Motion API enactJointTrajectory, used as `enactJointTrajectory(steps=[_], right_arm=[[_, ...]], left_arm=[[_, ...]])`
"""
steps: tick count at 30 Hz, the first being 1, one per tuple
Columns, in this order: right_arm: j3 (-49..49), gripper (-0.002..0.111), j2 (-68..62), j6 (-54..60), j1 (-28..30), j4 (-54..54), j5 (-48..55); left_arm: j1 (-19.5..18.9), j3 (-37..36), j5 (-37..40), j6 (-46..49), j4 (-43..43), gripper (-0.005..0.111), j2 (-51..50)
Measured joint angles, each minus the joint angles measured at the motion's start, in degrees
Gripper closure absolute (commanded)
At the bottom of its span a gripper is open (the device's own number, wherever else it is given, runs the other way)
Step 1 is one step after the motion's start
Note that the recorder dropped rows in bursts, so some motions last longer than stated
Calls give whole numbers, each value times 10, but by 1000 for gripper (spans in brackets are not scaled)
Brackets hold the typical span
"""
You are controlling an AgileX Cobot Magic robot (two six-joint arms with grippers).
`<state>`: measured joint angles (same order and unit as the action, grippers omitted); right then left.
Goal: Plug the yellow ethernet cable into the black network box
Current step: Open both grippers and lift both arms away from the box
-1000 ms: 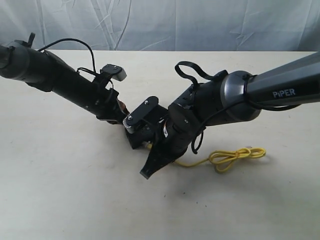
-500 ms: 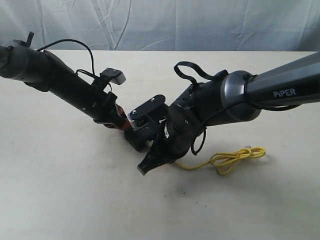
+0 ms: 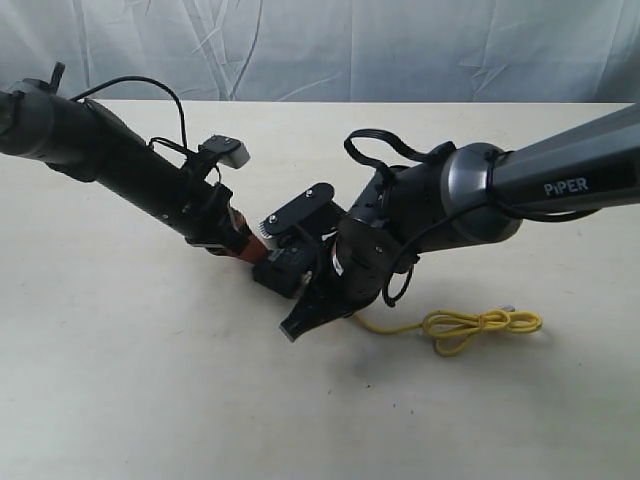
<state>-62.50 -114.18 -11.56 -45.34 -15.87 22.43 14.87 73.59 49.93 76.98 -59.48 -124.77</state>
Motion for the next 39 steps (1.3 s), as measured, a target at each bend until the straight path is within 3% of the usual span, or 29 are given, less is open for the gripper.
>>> enactJointTrajectory(steps=[6,12,15,20,22,24,25,31,39], right_arm=[[0,106,0,6,0,-1,-2],[0,74,2,8,0,8,-13],[0,66,12,8,0,16,-25],[0,70,36,0,1,34,-4],[0,83,53,-4,11,52,16],[1,104,76,-7,26,73,33],[4,108,88,-7,34,82,34],[63,108,194,-9,87,133,16],[161,108,369,-11,156,159,15]], left_arm=[[0,0,-1,10,8,107,0],[0,0,-9,-1,32,107,0],[2,0,-24,-21,54,107,9],[6,0,-78,-97,124,107,47],[6,0,-93,-155,173,107,70],[1,-3,-104,-232,227,107,99],[-2,-8,-110,-267,249,107,113],[-44,-116,-193,-352,296,107,272],[-66,-339,-303,-394,296,107,583]])
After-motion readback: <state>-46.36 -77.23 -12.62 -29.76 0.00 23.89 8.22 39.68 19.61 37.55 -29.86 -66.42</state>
